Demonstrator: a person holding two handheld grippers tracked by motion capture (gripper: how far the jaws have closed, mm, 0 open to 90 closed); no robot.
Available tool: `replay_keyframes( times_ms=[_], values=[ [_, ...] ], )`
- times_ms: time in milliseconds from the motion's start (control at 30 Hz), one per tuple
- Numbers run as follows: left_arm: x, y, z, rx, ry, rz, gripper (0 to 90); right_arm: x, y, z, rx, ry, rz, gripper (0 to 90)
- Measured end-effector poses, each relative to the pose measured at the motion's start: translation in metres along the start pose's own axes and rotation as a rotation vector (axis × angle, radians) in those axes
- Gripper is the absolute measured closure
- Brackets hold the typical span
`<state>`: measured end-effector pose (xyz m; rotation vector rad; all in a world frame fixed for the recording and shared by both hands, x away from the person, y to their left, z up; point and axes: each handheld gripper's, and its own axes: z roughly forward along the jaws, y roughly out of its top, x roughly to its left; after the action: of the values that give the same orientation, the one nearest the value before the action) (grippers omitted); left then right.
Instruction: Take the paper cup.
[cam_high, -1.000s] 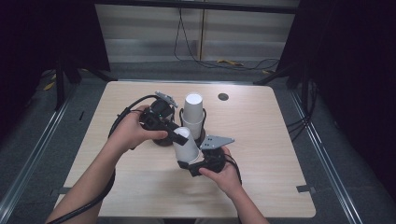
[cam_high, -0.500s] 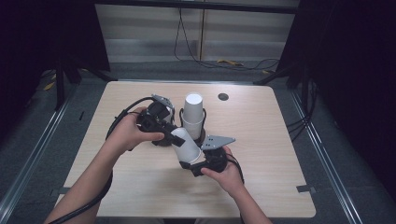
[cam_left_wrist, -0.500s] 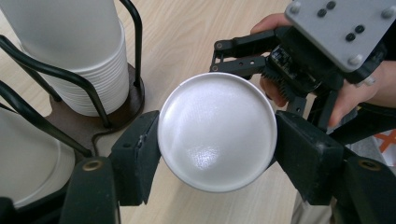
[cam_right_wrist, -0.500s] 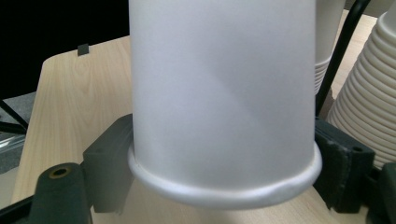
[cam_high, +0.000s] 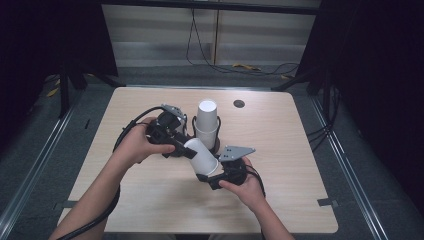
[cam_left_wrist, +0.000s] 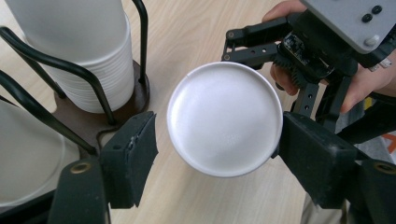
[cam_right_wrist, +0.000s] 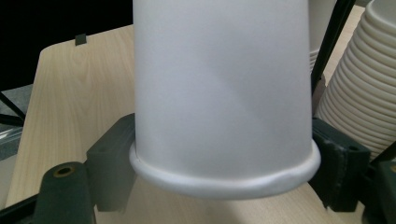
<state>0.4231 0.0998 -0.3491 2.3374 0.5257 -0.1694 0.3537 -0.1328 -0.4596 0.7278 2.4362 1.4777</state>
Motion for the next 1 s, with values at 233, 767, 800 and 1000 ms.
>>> replay_keyframes(
  times_ms=[233,767,800,1000],
  values=[
    [0.0,-0.004,-0.003,-0.019,0.017,0.015,25.5,-0.001,-0.003,-0.003,0.016,0.002,-0.01,21.3],
    [-0.006,-0.02,-0.003,-0.068,0.015,0.057,23.3,-0.008,-0.012,-0.016,0.108,-0.007,-0.039,21.8],
    [-0.006,-0.022,-0.003,-0.072,0.021,0.057,23.2,-0.009,-0.013,-0.017,0.111,-0.008,-0.04,21.9],
    [-0.005,-0.031,0.003,-0.082,0.022,0.056,23.3,-0.013,-0.015,-0.022,0.136,-0.008,-0.047,21.9]
  ],
)
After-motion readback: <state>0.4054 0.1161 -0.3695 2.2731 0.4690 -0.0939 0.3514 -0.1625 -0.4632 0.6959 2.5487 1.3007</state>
